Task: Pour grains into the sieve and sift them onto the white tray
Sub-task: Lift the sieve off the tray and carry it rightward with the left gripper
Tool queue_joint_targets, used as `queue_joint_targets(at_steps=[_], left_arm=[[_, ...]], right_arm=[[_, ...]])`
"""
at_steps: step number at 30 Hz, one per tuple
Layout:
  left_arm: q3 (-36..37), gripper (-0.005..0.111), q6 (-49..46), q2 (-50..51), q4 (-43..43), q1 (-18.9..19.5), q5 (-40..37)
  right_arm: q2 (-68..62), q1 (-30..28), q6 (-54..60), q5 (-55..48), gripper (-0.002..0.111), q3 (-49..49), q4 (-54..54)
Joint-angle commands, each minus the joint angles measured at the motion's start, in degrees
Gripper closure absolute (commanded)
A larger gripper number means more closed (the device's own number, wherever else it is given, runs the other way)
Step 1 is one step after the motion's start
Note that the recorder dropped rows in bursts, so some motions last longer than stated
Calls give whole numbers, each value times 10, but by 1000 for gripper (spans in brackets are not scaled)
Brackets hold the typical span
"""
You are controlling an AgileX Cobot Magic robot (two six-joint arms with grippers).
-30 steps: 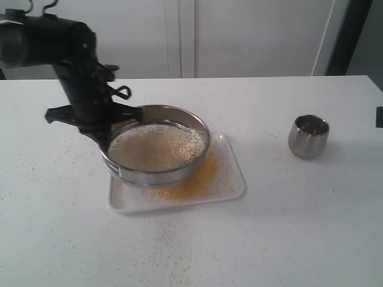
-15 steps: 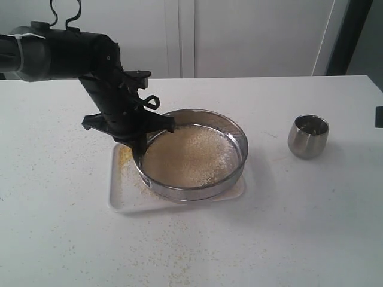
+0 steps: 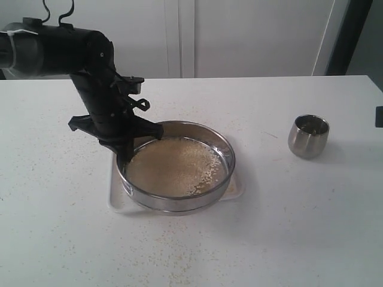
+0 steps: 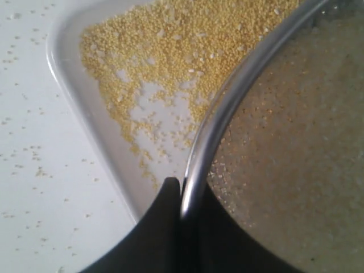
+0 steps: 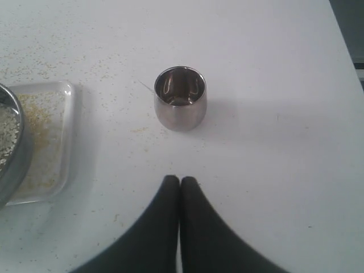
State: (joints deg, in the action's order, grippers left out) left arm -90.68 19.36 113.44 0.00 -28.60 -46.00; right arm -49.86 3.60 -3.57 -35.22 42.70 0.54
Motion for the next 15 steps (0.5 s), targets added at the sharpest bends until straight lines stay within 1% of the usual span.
queue_joint_targets(at_steps=[1, 5, 8, 12, 15], left_arm=[[0, 107, -29, -30, -16, -1, -35], [0, 107, -54, -46, -16, -2, -50], [0, 107, -93, -58, -19, -11, -52], [0, 107, -156, -67, -19, -42, -50], [0, 107, -167, -67, -19, -69, -41]], right_arm=[[1, -2, -1, 6, 108, -3, -1], [1, -2, -1, 6, 108, -3, -1], [1, -2, -1, 6, 108, -3, -1], [1, -2, -1, 6, 108, -3, -1], [1, -2, -1, 6, 108, -3, -1]])
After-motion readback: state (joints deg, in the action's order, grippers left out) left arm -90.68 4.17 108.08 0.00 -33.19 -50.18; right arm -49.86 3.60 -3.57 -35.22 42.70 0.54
